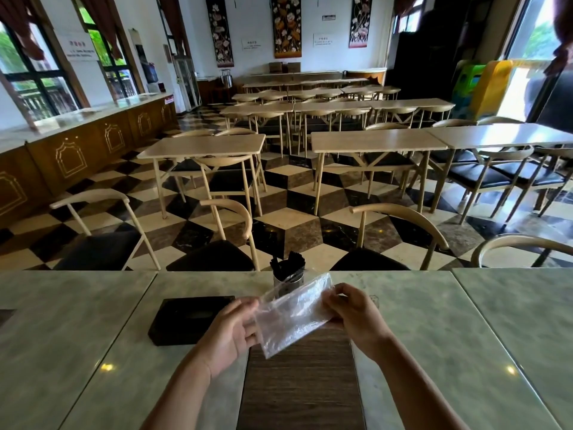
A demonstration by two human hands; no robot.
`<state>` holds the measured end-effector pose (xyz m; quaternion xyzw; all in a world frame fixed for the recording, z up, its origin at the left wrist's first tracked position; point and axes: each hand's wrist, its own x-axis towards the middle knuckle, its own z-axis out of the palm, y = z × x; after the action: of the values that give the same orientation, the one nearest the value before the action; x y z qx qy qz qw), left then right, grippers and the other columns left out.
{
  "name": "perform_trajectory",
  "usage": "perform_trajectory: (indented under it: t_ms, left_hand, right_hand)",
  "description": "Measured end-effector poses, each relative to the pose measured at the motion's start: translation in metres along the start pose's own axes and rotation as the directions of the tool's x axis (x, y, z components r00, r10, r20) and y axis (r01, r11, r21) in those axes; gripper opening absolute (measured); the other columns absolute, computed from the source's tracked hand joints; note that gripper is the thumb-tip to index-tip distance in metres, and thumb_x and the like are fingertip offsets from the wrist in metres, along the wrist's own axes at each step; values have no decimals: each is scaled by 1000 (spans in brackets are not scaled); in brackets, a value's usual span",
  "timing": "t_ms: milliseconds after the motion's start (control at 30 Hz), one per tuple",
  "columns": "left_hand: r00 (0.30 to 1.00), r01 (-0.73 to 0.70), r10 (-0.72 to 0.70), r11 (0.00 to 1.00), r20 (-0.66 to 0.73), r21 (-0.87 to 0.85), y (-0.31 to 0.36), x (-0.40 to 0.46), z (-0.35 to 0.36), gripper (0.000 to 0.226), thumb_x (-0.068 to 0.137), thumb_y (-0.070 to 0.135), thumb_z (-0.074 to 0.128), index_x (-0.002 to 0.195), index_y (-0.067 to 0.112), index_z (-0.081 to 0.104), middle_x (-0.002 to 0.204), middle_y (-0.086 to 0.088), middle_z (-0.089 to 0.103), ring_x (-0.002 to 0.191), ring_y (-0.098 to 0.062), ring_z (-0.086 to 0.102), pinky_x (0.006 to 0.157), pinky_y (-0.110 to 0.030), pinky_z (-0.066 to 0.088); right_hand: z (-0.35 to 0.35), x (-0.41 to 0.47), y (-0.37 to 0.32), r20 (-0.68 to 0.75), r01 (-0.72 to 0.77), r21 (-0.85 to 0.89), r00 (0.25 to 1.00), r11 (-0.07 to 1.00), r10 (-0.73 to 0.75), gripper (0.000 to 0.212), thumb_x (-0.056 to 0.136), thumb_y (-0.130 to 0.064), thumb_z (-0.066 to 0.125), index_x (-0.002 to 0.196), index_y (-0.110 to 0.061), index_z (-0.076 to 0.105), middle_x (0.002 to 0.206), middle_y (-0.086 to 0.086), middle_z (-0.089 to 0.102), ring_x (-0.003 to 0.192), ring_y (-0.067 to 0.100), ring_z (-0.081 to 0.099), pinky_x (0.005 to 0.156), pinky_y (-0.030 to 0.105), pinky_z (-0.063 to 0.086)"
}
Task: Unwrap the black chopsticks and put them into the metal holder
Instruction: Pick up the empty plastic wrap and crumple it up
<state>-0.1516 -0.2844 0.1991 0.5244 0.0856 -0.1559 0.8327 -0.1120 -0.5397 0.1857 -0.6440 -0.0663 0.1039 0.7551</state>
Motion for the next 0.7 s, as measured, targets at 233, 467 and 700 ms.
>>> perform_trajectory:
  t_ms: [233, 467, 700]
  left_hand:
    - [980, 46, -144, 840, 140, 540, 14, 4, -3, 87, 61, 69, 87, 120, 9, 67, 98, -4, 77, 84, -17, 72, 68, -28, 56]
    - [986, -30, -65, 836, 153, 548, -26, 11, -2, 42, 69, 29, 96, 101, 9, 77, 97, -17, 77, 88, -32, 72, 82, -45, 60]
    - [981, -75, 140, 912, -134, 403, -34, 15, 7, 53, 43, 42, 103, 82, 13, 80, 79, -19, 76, 65, -29, 70, 59, -32, 55]
  right_hand:
    - [9, 4, -15, 210, 63, -393, 977, 918, 23, 14, 92, -16, 64, 94, -2, 62, 82, 12, 74, 76, 27, 73, 63, 36, 60]
    - [26, 4, -16, 149, 56, -353, 989, 934, -3, 24, 85, -25, 71, 103, -12, 64, 87, 10, 73, 76, 32, 70, 63, 39, 60]
    - [43, -17, 15, 212, -125, -268, 960, 955, 185, 14, 91, -25, 66, 89, -11, 68, 74, 1, 70, 71, 21, 70, 66, 37, 59]
